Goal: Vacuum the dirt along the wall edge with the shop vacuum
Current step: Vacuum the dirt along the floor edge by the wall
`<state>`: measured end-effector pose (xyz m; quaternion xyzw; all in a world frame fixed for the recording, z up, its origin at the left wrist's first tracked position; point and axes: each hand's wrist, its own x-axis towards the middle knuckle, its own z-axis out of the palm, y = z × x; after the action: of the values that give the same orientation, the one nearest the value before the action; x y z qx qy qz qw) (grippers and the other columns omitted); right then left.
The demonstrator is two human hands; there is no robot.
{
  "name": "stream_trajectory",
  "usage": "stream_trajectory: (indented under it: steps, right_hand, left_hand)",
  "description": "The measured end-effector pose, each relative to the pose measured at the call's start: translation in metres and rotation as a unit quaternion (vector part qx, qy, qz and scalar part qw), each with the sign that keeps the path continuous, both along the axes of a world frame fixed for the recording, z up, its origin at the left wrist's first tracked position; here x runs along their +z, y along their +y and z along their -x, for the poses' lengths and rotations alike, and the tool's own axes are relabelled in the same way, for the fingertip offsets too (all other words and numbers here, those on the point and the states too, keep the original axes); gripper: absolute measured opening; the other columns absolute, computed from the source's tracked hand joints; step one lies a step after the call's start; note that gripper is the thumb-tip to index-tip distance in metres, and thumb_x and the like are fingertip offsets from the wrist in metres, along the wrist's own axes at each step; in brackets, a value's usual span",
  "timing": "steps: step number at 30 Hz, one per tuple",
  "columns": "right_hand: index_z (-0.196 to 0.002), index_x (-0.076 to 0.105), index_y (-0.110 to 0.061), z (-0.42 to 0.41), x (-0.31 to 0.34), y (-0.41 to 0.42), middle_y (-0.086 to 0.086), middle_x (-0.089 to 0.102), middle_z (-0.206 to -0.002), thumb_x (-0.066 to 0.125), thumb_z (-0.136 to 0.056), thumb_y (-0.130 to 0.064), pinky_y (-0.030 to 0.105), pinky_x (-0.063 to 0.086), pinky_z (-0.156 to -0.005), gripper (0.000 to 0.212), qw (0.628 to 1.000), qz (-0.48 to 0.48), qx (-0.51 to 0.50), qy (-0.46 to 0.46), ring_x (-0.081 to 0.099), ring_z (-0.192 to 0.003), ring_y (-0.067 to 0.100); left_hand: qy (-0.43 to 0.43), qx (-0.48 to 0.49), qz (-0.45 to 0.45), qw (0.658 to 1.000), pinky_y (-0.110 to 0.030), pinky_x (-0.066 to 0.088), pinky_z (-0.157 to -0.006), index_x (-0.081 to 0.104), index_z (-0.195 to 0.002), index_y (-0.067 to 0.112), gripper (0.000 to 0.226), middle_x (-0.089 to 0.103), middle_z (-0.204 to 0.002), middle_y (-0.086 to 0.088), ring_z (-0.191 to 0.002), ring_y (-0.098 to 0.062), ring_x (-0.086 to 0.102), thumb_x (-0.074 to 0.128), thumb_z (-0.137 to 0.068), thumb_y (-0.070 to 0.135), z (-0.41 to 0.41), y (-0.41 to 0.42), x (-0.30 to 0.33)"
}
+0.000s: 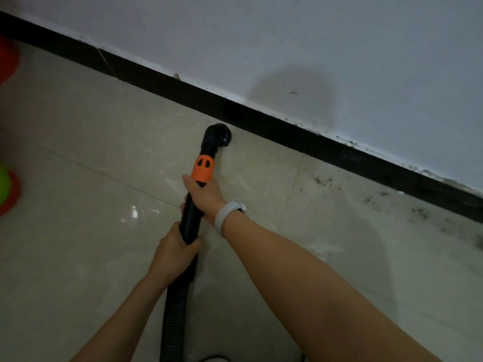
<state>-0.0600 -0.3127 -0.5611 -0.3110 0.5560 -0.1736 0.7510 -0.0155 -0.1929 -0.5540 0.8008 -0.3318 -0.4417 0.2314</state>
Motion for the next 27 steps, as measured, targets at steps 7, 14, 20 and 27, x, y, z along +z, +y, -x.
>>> stream_trajectory:
  steps: [7, 14, 20, 27]
  right_hand:
    - [-0.098, 0.041, -0.010, 0.084, 0.003, 0.004, 0.009, 0.048, -0.065, 0.061, -0.091, -0.028, 0.025, 0.049, -0.044, 0.028, 0.989, 0.015, -0.145, 0.033, 0.049, -0.049, 0.020]
    - [-0.099, 0.043, -0.010, 0.151, 0.004, 0.017, 0.009, 0.050, -0.064, 0.060, -0.092, -0.028, 0.027, 0.049, -0.045, 0.026, 0.964, 0.023, -0.253, 0.077, 0.051, -0.045, 0.019]
    - [-0.085, 0.044, -0.008, 0.222, 0.012, 0.025, 0.009, 0.050, -0.060, 0.059, -0.093, -0.024, 0.030, 0.050, -0.047, 0.023, 0.929, 0.030, -0.356, 0.092, 0.052, -0.046, 0.021]
    - [-0.084, 0.045, -0.011, 0.265, 0.018, 0.033, 0.009, 0.049, -0.062, 0.055, -0.095, -0.025, 0.035, 0.051, -0.055, 0.021, 0.912, 0.046, -0.401, 0.073, 0.054, -0.052, 0.021]
  left_hand:
    - [0.041, -0.133, -0.011, 0.990, -0.023, 0.045, -0.060, 0.047, -0.099, 0.019, 0.022, 0.057, -0.085, 0.004, -0.077, -0.014, 0.058, 0.063, -0.085, 0.024, 0.053, -0.017, -0.001]
    - [0.064, -0.247, -0.023, 0.967, -0.024, 0.045, -0.062, 0.050, -0.097, 0.016, 0.020, 0.061, -0.089, 0.001, -0.079, -0.016, 0.060, 0.062, -0.085, 0.025, 0.102, -0.024, 0.001]
    - [0.068, -0.379, -0.026, 0.923, -0.030, 0.049, -0.070, 0.049, -0.103, 0.012, 0.026, 0.062, -0.095, -0.005, -0.085, -0.022, 0.062, 0.060, -0.085, 0.027, 0.152, -0.040, 0.002]
    - [-0.014, -0.482, -0.007, 0.876, -0.026, 0.033, -0.051, 0.043, -0.099, 0.015, 0.028, 0.056, -0.091, -0.003, -0.074, -0.018, 0.051, 0.060, -0.084, 0.031, 0.188, -0.053, 0.007]
